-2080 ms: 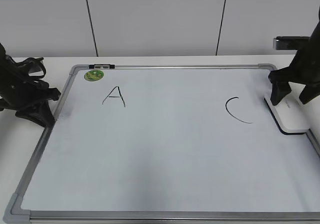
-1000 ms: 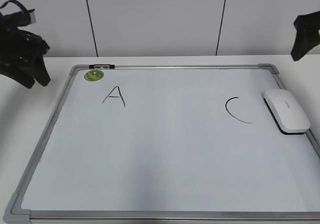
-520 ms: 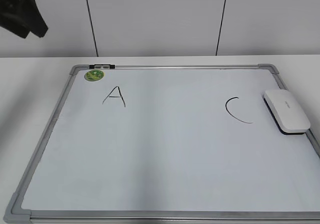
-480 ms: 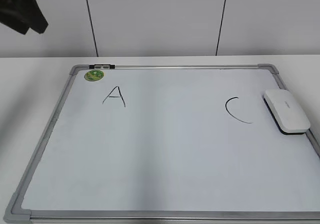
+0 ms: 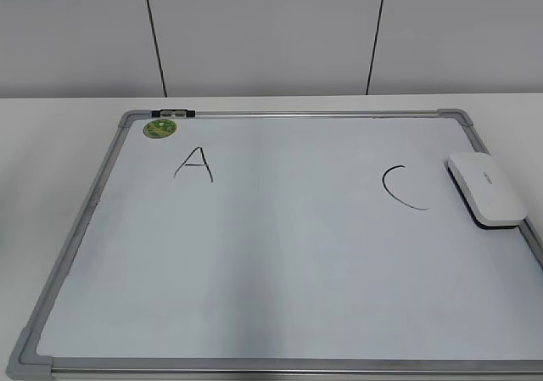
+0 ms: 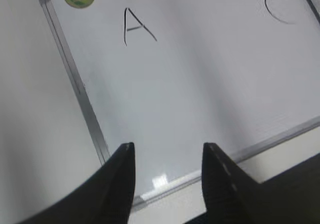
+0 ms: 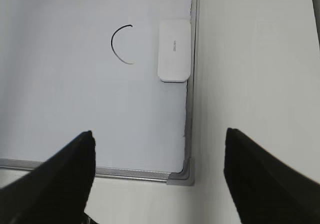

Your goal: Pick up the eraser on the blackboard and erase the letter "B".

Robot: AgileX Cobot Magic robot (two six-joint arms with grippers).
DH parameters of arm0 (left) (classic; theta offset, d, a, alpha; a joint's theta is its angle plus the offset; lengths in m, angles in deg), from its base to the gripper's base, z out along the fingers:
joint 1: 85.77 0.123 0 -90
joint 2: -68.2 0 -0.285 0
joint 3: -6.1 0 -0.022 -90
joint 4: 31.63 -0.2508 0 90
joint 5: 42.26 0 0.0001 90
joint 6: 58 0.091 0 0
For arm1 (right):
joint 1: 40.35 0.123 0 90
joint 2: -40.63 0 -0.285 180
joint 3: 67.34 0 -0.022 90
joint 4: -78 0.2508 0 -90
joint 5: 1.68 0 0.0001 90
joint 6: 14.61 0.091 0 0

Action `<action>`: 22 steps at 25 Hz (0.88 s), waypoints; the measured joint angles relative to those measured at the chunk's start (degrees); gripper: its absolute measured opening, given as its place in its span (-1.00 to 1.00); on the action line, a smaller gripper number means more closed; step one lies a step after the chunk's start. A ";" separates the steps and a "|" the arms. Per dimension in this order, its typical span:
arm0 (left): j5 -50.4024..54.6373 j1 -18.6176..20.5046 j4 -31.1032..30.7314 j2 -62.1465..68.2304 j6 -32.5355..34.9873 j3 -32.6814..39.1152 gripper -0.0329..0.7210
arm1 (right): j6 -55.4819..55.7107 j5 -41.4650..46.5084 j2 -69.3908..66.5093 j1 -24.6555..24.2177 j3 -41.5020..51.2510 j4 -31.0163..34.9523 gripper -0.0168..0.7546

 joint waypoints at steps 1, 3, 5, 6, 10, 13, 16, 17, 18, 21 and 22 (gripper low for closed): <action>0.00 0.00 -0.09 -2.63 -0.15 3.26 -0.05 | 0.30 0.09 2.35 0.00 1.72 0.00 0.58; 0.04 0.00 -0.40 -8.81 -0.21 9.31 -0.05 | 1.17 0.23 6.29 0.00 4.52 0.00 0.58; 0.16 0.00 -0.86 -14.28 -0.34 15.68 -0.05 | 2.35 0.31 10.56 0.00 7.80 0.00 0.58; 0.26 0.00 -0.98 -17.20 -0.34 18.17 -0.05 | 2.70 0.31 12.43 0.00 9.25 0.00 0.58; 0.26 0.00 -1.42 -28.46 -0.34 27.82 -0.05 | 3.87 0.45 18.33 0.93 16.36 0.00 0.58; 0.60 0.00 -3.39 -36.65 -0.34 32.99 -0.05 | 4.08 0.45 21.18 1.44 21.61 0.00 0.57; 0.33 0.00 -5.43 -43.55 -0.38 37.44 -0.05 | 4.08 0.45 23.14 1.52 27.27 0.00 0.57; -0.07 0.00 -6.02 -45.59 -0.38 39.05 -0.05 | 4.11 0.45 23.83 1.52 28.99 0.00 0.57; -0.62 0.00 -6.46 -47.36 -0.38 40.62 -0.05 | 4.11 0.45 24.36 1.52 30.65 0.00 0.57; -2.68 0.00 -7.62 -51.00 -0.38 44.75 -0.05 | 4.21 0.58 25.54 1.52 35.15 0.00 0.57; -3.51 0.00 -7.74 -51.65 -0.38 46.10 -0.05 | 4.21 0.58 25.79 1.52 35.55 0.00 0.57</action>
